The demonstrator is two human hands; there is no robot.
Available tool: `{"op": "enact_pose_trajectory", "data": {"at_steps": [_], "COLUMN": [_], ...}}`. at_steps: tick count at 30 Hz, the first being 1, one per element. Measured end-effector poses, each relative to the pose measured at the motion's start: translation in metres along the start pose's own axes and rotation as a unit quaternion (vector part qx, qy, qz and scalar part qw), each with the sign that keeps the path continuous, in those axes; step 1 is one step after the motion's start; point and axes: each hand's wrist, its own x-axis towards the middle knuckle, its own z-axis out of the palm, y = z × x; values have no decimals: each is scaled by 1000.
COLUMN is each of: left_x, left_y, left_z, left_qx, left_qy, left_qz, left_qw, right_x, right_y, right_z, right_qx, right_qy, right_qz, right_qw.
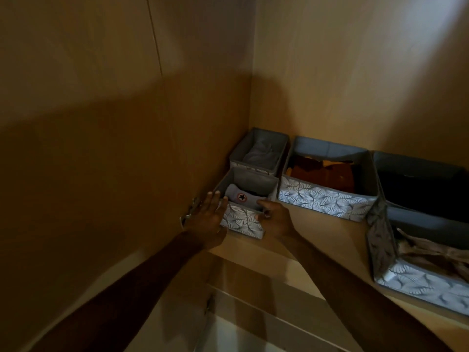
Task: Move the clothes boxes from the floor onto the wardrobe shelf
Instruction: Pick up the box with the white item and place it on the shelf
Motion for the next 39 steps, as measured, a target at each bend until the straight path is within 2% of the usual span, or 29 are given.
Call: {"op": "enact_pose_trajectory", "data": {"at_steps": [8,16,31,36,39], "left_x": [8,10,16,13,3], "left_y": [-1,2,-2,-4,-5], "left_z": [-17,-16,-18,-13,-4], "left_qx": [16,22,-8,-91,-176], "left_qy": [-77,-79,-95,-52,32], "left_qz": [-28,-50,-65,-75,-94], "left_qw": [997,995,993,992,979], "right_x": [10,13,16,1,-20], "right_y": [-5,-4,-4,-2,-2], "right_z": [9,11,8,3,-2], "right_qx": [-42,-55,-23,20,92], "right_qy": [-27,-37,-82,-77,-52], "right_qz": [-38,-56,-29,-24,3], "right_qw": [998,996,996,997,994]}}
